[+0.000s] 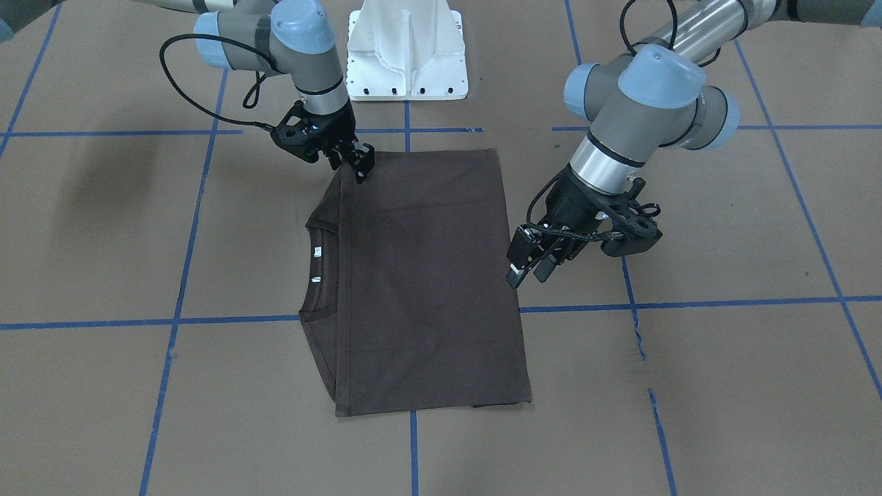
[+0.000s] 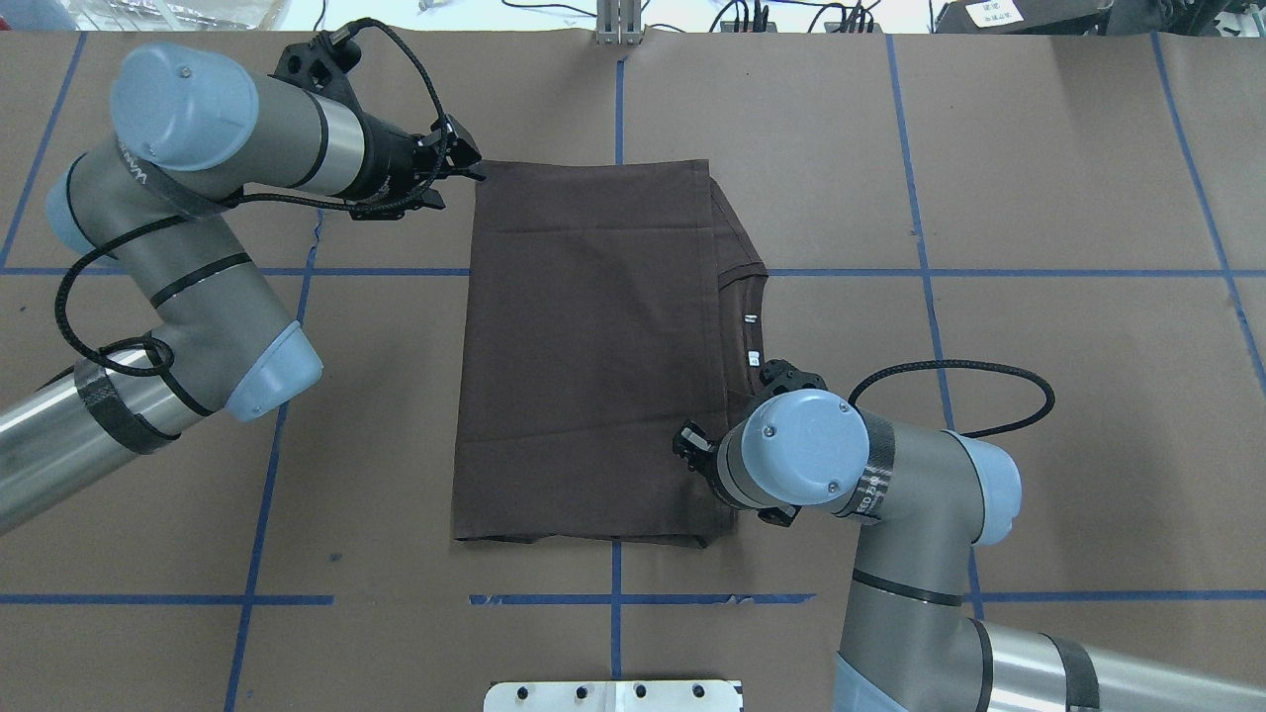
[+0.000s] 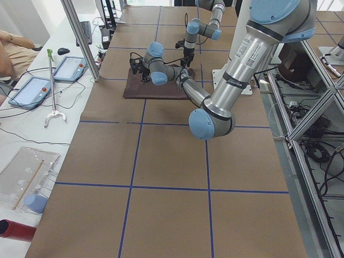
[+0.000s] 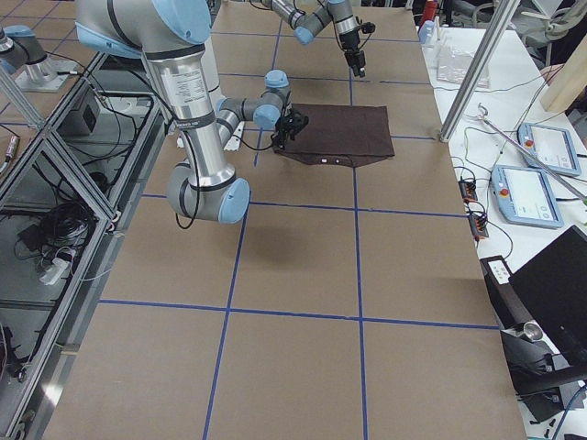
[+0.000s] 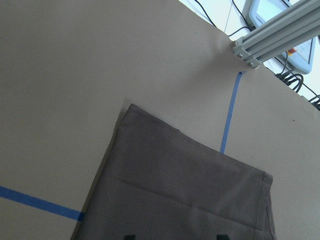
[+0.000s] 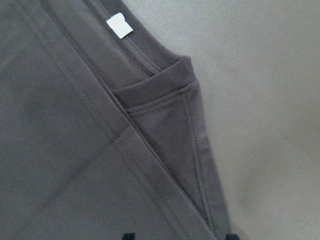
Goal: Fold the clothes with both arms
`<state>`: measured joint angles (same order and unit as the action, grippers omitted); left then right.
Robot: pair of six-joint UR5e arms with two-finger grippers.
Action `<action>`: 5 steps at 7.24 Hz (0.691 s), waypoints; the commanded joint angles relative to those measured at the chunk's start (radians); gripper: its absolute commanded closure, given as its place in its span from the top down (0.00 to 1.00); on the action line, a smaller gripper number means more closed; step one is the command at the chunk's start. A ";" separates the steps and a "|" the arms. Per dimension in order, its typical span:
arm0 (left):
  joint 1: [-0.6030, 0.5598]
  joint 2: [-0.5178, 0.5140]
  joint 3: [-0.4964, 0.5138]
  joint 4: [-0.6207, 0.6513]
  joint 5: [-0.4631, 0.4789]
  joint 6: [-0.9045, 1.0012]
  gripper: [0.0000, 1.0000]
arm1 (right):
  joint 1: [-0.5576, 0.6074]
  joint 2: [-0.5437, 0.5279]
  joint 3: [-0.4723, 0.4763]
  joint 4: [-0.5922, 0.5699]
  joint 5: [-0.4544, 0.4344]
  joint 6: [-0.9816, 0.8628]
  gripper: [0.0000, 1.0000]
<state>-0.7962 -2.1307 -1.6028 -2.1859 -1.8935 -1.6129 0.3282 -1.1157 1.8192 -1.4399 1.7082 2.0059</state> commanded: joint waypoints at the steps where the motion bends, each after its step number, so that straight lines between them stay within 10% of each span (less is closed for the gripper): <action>1: 0.000 -0.002 0.000 0.000 0.001 -0.001 0.63 | -0.014 -0.002 -0.014 0.001 0.002 0.008 0.68; 5: 0.000 -0.002 0.000 0.002 0.001 -0.001 0.63 | -0.018 -0.003 -0.014 0.001 0.002 0.010 0.42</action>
<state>-0.7962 -2.1322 -1.6030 -2.1846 -1.8929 -1.6137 0.3107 -1.1166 1.8057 -1.4389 1.7104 2.0154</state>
